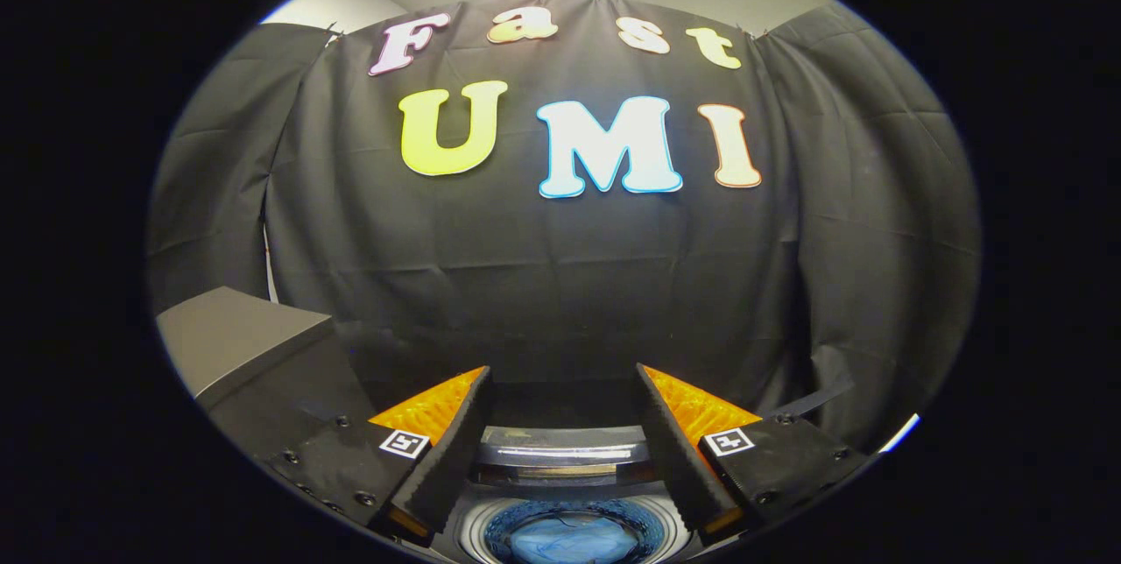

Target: Put the clothes into the washing machine and then close the washing machine lid.

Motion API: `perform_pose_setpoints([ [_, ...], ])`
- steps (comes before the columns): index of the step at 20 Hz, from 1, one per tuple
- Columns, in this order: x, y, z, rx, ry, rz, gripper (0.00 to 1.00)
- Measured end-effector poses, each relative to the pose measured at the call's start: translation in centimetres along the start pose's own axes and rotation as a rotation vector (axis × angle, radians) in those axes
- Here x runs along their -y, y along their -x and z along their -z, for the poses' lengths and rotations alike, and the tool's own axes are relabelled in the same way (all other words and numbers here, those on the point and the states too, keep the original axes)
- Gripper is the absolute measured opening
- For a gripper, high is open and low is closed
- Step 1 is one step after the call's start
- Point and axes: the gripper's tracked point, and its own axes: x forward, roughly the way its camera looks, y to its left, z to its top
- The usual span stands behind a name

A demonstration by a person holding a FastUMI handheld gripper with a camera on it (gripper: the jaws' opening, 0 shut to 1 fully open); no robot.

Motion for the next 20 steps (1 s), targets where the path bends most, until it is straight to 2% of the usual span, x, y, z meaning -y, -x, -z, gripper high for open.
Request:
perform_pose_setpoints([
  [9,-0.1,3.0,2.8,-0.028,0.000,-0.012,0.98],
  [13,-0.1,4.2,6.8,-0.116,-0.010,-0.020,0.98],
  [20,-0.7,6.3,10.8,-0.171,-0.011,-0.029,0.98],
])
